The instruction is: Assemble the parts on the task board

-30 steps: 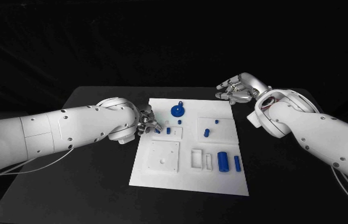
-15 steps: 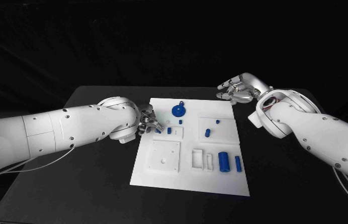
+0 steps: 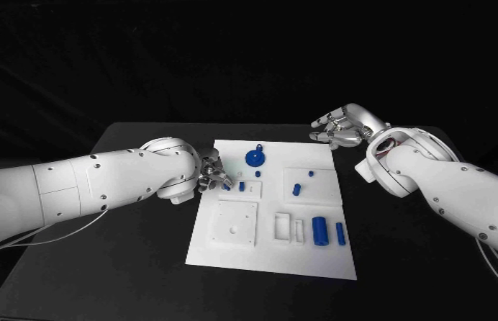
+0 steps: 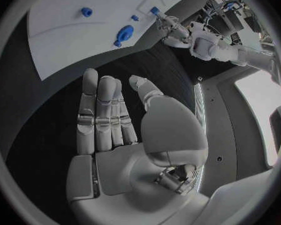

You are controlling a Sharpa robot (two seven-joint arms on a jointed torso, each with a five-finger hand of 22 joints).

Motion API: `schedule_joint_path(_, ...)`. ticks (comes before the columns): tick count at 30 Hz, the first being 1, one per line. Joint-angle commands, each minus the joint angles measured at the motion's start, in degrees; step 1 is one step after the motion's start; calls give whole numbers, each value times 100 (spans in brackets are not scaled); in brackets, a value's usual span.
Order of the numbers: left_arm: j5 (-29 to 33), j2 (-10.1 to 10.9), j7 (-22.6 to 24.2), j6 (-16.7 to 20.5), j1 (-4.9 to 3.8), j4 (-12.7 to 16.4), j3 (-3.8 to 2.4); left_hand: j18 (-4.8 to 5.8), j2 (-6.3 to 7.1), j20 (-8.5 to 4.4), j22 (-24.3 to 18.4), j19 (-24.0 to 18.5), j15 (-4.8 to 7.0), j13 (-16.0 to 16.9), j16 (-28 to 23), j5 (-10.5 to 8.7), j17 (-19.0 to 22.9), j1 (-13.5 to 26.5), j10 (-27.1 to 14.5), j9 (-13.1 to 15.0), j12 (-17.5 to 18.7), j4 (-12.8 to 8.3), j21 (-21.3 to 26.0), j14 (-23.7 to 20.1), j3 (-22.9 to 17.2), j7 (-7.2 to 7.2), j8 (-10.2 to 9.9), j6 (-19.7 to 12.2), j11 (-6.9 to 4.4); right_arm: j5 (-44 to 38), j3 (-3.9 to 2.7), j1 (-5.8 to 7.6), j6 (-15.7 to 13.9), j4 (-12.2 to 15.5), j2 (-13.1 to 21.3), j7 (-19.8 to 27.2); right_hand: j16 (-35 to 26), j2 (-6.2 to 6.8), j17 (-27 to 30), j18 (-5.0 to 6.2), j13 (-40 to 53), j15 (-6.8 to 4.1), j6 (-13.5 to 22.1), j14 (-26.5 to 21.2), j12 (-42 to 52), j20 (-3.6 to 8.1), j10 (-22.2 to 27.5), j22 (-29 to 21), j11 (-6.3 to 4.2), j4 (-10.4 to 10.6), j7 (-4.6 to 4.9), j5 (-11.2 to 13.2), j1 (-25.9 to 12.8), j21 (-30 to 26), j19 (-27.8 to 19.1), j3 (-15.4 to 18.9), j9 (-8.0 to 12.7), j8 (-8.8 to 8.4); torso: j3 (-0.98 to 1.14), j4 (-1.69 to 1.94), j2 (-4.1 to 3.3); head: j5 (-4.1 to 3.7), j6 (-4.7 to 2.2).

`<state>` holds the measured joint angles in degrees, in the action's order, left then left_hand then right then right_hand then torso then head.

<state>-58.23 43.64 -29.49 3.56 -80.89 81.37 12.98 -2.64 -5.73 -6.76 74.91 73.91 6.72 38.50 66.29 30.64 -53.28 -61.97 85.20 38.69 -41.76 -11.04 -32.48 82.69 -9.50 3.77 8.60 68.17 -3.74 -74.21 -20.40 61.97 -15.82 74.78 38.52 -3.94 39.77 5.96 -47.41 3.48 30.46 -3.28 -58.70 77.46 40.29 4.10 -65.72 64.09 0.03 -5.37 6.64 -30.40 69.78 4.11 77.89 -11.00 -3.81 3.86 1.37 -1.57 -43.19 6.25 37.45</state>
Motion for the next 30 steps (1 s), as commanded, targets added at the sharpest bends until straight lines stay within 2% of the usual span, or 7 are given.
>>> schedule_joint_path(1, 26, -26, -31, -162, 65, -10, 41, -52, 19, 21, 102, 15, -11, -9, 9, -30, 3, -47, 121, -25, -20, 55, -8, 19, 30, -546, -20, 532, -140, -1, -2, -5, 34, 7, 1, 31, -19, 18, 5, -36, -6, 10, 28, -40, 3, 13, -12, -6, 17, 31, 0, -8, 33, -2, -20, 17, 5, -28, 4, -1, 3, -1, -1)
schedule_joint_path(10, 30, -46, -21, -164, 71, -23, 41, -51, 108, 25, 102, 17, -14, -22, -2, -158, 18, -107, 121, -86, -21, 156, 1, 17, 119, -551, -20, 536, -138, 0, -2, -5, 35, 7, 4, 31, -19, 18, 5, -36, -6, 10, 28, -40, 3, 13, -12, -6, 17, 31, 0, -8, 33, -2, -20, 17, 5, -28, 5, -5, 0, 3, 0)
schedule_joint_path(18, 31, -48, -23, -174, 75, -32, 41, -52, 243, 29, 101, 21, -11, -37, -8, -200, 27, -119, 121, -135, -16, 368, 15, 17, 249, -568, -20, 542, -146, 0, -2, -5, 35, 9, 9, 29, -19, 18, 5, -36, -6, 10, 28, -40, 3, 13, -12, -6, 17, 31, 0, -8, 33, -2, -20, 17, 5, -28, 7, -2, 0, 1, -3)
schedule_joint_path(20, 31, -49, -24, -173, 75, -38, 41, -48, 319, 27, 102, 24, -8, -37, -2, -210, 19, -68, 122, -146, -21, 444, 17, 19, 309, -579, -19, 550, -152, 0, -2, -5, 35, 9, 9, 28, -19, 18, 5, -36, -6, 10, 28, -40, 3, 13, -12, -6, 17, 31, 0, -8, 33, -2, -20, 17, 5, -28, 5, -3, 1, 1, 1)
schedule_joint_path(30, 31, -54, -38, -172, 76, -63, 41, -61, 515, 41, 103, 27, -5, -43, -15, -227, 30, -100, 122, -201, -18, 752, 31, 6, 420, -593, -35, 579, -160, 0, -2, -5, 39, 9, 11, 30, -18, 20, 9, -37, -13, 10, 32, -40, 6, 14, -10, -14, 16, 24, 0, -15, 38, -2, -18, 14, 6, -29, 5, -3, 1, -5, 6)
